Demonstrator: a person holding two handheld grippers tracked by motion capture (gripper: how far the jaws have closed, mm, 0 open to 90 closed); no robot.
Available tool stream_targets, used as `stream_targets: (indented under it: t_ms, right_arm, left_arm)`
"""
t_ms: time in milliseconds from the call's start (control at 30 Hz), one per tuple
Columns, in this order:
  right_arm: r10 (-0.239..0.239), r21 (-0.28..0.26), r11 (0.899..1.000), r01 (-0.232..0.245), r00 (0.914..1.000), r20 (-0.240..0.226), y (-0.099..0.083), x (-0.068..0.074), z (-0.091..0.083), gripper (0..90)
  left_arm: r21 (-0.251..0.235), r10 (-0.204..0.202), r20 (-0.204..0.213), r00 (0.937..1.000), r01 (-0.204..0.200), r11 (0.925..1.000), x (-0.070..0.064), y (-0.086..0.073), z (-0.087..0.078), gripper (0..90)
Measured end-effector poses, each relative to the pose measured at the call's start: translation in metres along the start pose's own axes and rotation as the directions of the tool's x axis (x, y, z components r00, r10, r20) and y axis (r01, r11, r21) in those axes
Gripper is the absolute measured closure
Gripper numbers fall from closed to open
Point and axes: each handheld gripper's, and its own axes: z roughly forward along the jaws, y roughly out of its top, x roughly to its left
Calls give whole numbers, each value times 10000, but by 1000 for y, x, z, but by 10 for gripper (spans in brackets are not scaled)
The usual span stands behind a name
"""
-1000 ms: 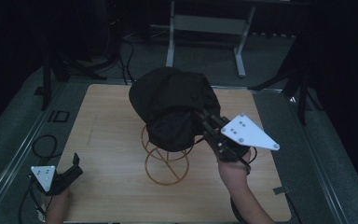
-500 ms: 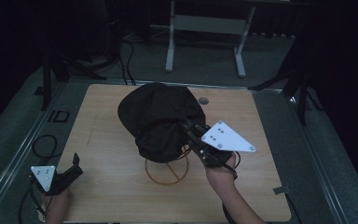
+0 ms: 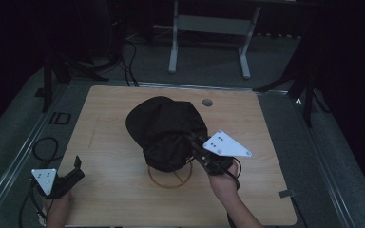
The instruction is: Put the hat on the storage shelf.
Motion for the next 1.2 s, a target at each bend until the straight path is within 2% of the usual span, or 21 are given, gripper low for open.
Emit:
stream_targets:
  t_ms: [333, 467, 767, 1000, 1200]
  right_arm:
    - [548, 328, 9980, -539, 9981, -295, -15, -4, -2, 849]
    - [772, 229, 9968, -766, 9967, -231, -19, -5, -3, 817]
    - [1207, 120, 9927, -1203, 9918, -410, -27, -8, -7, 760]
    - [1231, 291, 9922, -1214, 9903, -645, -29, -8, -6, 704]
    - [1110, 466, 9930, -1082, 9918, -633, -29, -5, -1, 681]
  left_arm:
    - [22, 39, -17, 10000, -39, 10000, 0, 0, 0, 5]
    - [22, 49, -10, 10000, -49, 10000, 0, 0, 0, 5]
    - [24, 119, 0, 9999, -119, 9999, -1, 0, 0, 5]
    - [38, 122, -4, 9999, -122, 9999, -1, 0, 0, 5]
    - [42, 120, -3, 9999, -120, 9999, -1, 0, 0, 5]
